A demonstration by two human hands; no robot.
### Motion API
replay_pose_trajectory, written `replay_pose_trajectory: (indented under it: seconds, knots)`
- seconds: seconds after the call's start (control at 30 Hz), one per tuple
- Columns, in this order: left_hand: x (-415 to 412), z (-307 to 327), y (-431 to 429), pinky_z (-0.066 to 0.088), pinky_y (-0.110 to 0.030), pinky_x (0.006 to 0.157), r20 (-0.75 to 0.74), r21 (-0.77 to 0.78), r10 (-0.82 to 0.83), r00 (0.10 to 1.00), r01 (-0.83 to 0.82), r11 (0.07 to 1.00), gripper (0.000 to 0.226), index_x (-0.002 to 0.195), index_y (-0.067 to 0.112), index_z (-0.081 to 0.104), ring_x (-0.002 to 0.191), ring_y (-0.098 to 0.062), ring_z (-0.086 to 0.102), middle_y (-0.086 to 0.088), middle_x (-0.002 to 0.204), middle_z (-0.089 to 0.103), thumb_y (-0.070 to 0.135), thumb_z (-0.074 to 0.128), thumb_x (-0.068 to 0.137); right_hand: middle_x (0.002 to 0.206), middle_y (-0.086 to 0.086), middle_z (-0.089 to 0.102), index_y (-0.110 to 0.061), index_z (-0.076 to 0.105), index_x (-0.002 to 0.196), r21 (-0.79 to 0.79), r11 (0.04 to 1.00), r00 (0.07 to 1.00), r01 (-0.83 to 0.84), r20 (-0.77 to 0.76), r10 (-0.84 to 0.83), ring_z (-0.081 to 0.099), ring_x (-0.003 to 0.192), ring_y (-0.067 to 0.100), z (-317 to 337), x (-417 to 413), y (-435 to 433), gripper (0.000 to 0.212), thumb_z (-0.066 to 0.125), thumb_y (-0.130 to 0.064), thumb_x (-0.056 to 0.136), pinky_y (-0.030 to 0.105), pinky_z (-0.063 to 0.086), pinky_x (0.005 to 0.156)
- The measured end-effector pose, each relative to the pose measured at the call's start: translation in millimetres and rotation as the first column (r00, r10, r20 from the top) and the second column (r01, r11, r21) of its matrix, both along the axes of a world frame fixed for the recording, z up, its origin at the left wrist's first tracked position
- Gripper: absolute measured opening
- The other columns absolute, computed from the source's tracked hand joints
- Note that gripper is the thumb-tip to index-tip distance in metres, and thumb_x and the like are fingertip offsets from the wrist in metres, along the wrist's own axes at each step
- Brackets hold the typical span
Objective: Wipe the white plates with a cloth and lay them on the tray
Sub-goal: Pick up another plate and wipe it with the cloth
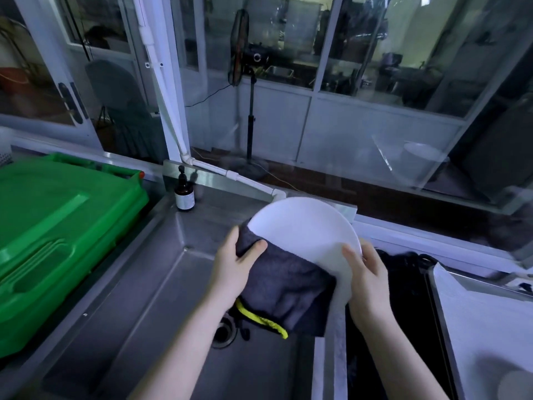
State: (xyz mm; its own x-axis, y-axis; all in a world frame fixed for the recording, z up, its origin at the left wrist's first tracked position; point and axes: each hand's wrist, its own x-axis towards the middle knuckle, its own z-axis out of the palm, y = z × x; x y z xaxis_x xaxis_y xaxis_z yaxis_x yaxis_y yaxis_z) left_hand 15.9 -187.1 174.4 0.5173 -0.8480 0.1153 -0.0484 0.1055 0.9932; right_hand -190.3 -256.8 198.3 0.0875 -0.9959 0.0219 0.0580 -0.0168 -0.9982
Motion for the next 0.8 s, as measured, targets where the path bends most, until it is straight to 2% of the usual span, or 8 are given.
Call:
replay_pose_trajectory:
  seconds: [0.1, 0.2, 0.3, 0.43, 0.53, 0.6, 0.7, 0.8]
  knots:
    - [12.4, 16.6, -3.1, 0.042, -0.009, 0.09, 0.221, -0.011, -0.094, 0.971, 0.099, 0.995, 0.042, 0.116, 0.05, 0.056, 0.112, 0.01, 0.057, 0.031, 0.117, 0.064, 0.022, 0.072, 0.089, 0.08, -0.003, 0.073, -0.024, 0.067, 0.087, -0.041, 0.974, 0.963, -0.223, -0.167, 0.213, 0.067, 0.072, 0.012, 12.4, -15.0, -12.5, 0.014, 0.072, -0.033, 0.078, 0.026, 0.051, 0.061]
    - [12.5, 33.2, -7.5, 0.036, -0.011, 0.101, 0.467, 0.071, -0.264, 0.844, 0.262, 0.962, 0.052, 0.128, 0.048, 0.053, 0.123, 0.008, 0.05, 0.032, 0.129, 0.057, 0.022, 0.073, 0.088, 0.085, -0.009, 0.072, -0.024, 0.069, 0.089, -0.158, 0.897, 0.826, -0.412, -0.482, 0.294, 0.065, 0.078, 0.005, 29.1, -12.2, -26.3, 0.021, 0.076, -0.044, 0.085, 0.022, 0.048, 0.07]
    - [7.6, 38.2, -5.4, 0.033, -0.008, 0.102, 0.515, 0.138, -0.369, 0.773, 0.351, 0.926, 0.051, 0.125, 0.05, 0.053, 0.121, 0.01, 0.05, 0.033, 0.127, 0.057, 0.021, 0.072, 0.088, 0.075, -0.005, 0.067, -0.025, 0.069, 0.084, -0.227, 0.832, 0.738, -0.506, -0.614, 0.281, 0.054, 0.068, 0.004, 30.5, -0.6, -24.9, 0.032, 0.059, -0.056, 0.083, 0.022, 0.042, 0.065]
    - [2.8, 31.7, 9.4, 0.036, -0.002, 0.087, 0.478, 0.077, -0.239, 0.845, 0.231, 0.97, 0.045, 0.12, 0.051, 0.056, 0.109, 0.016, 0.054, 0.036, 0.118, 0.06, 0.022, 0.071, 0.09, 0.068, 0.0, 0.06, -0.026, 0.068, 0.076, -0.264, 0.873, 0.802, -0.411, -0.559, 0.209, 0.046, 0.063, 0.004, 16.6, -3.9, -24.0, 0.042, 0.06, -0.065, 0.086, 0.027, 0.038, 0.059]
    - [-2.0, 20.5, 19.4, 0.041, -0.002, 0.086, 0.265, 0.023, -0.049, 0.963, 0.044, 0.999, 0.043, 0.114, 0.054, 0.053, 0.105, 0.018, 0.055, 0.029, 0.114, 0.066, 0.021, 0.068, 0.092, 0.06, -0.012, 0.05, -0.025, 0.066, 0.067, -0.172, 0.982, 0.956, -0.074, -0.292, 0.021, 0.042, 0.059, 0.004, 1.9, -6.4, -17.2, 0.033, 0.066, -0.052, 0.087, 0.025, 0.035, 0.058]
    - [-2.8, 15.8, 21.0, 0.044, -0.009, 0.093, 0.148, 0.063, -0.036, 0.988, 0.027, 0.998, 0.042, 0.115, 0.054, 0.052, 0.112, 0.012, 0.055, 0.023, 0.119, 0.066, 0.021, 0.066, 0.093, 0.058, -0.014, 0.043, -0.028, 0.057, 0.058, -0.088, 0.995, 0.981, 0.044, -0.184, -0.06, 0.037, 0.058, 0.006, -5.1, -4.8, -10.4, 0.037, 0.065, -0.043, 0.091, 0.029, 0.032, 0.059]
    - [5.5, 20.9, 16.3, 0.04, 0.0, 0.082, 0.203, 0.114, -0.115, 0.972, 0.093, 0.989, 0.043, 0.11, 0.058, 0.051, 0.107, 0.019, 0.054, 0.039, 0.112, 0.062, 0.024, 0.069, 0.091, 0.059, -0.011, 0.038, -0.025, 0.05, 0.058, -0.134, 0.99, 0.967, -0.034, -0.255, -0.001, 0.034, 0.058, 0.008, -0.5, -5.0, -7.4, 0.041, 0.063, -0.041, 0.094, 0.029, 0.029, 0.057]
    - [15.5, 32.6, 9.6, 0.04, 0.0, 0.082, 0.269, 0.159, -0.248, 0.931, 0.211, 0.964, 0.044, 0.11, 0.057, 0.049, 0.105, 0.018, 0.055, 0.041, 0.11, 0.06, 0.023, 0.07, 0.091, 0.064, -0.003, 0.039, -0.006, 0.053, 0.073, -0.234, 0.952, 0.909, -0.195, -0.408, 0.086, 0.035, 0.059, 0.01, 15.4, -5.1, -13.9, 0.049, 0.062, -0.05, 0.092, 0.024, 0.027, 0.052]
